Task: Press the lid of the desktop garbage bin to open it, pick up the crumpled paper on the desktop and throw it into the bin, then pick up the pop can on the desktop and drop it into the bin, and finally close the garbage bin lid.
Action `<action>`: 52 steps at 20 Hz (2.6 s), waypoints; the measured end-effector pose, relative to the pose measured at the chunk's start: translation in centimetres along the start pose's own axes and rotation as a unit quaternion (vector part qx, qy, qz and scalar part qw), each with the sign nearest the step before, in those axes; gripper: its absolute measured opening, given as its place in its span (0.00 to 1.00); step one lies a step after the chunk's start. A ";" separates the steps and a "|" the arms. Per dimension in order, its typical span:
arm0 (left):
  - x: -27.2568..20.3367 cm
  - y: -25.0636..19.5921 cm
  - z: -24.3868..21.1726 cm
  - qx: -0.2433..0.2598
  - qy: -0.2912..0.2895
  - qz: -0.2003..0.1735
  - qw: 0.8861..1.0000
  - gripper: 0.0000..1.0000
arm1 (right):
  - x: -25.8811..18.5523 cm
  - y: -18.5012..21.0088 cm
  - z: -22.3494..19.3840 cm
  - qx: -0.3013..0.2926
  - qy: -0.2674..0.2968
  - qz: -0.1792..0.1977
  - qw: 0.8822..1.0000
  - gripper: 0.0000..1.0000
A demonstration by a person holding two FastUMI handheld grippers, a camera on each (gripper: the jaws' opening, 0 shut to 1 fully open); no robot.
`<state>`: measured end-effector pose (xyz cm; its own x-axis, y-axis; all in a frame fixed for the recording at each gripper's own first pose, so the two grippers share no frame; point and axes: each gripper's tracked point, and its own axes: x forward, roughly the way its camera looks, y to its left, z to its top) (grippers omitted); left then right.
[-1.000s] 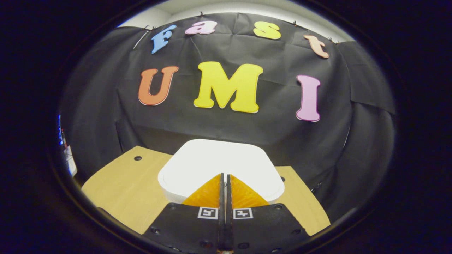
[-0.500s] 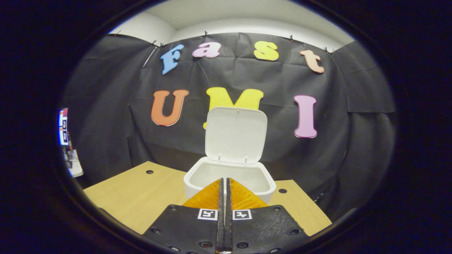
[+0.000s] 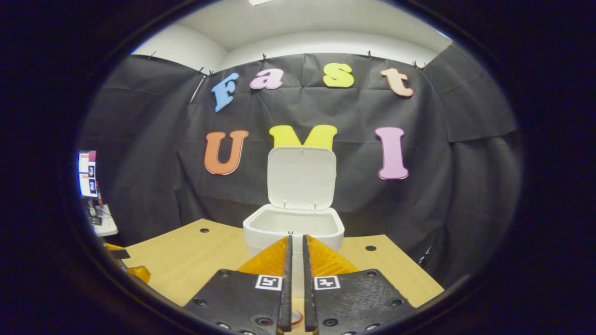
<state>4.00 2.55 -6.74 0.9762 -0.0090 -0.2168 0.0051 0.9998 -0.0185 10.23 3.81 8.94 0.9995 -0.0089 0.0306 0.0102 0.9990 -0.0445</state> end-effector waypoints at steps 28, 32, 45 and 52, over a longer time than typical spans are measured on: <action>8.8 -7.9 -15.2 0.022 0.215 -0.098 0.971 0.97 | -7.5 2.0 -15.3 -0.030 0.066 0.079 0.994 0.96; 8.3 -8.6 -15.3 0.001 0.223 -0.112 0.968 0.88 | -7.7 1.7 -17.5 -0.054 0.082 0.074 0.992 0.99; 8.8 -8.4 -15.6 0.005 0.220 -0.120 0.968 0.39 | -6.5 1.4 -23.0 -0.035 0.140 0.065 0.987 0.95; 9.5 -8.4 -14.1 0.012 0.182 -0.114 0.977 0.36 | -2.6 1.2 -25.6 -0.021 0.165 0.040 0.985 0.96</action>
<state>10.18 -6.21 -22.44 0.8070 -0.2327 -0.5427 0.2224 0.9712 -0.0857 8.38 3.92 -16.75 0.9525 0.0494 -0.3005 -0.0751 0.9944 -0.0745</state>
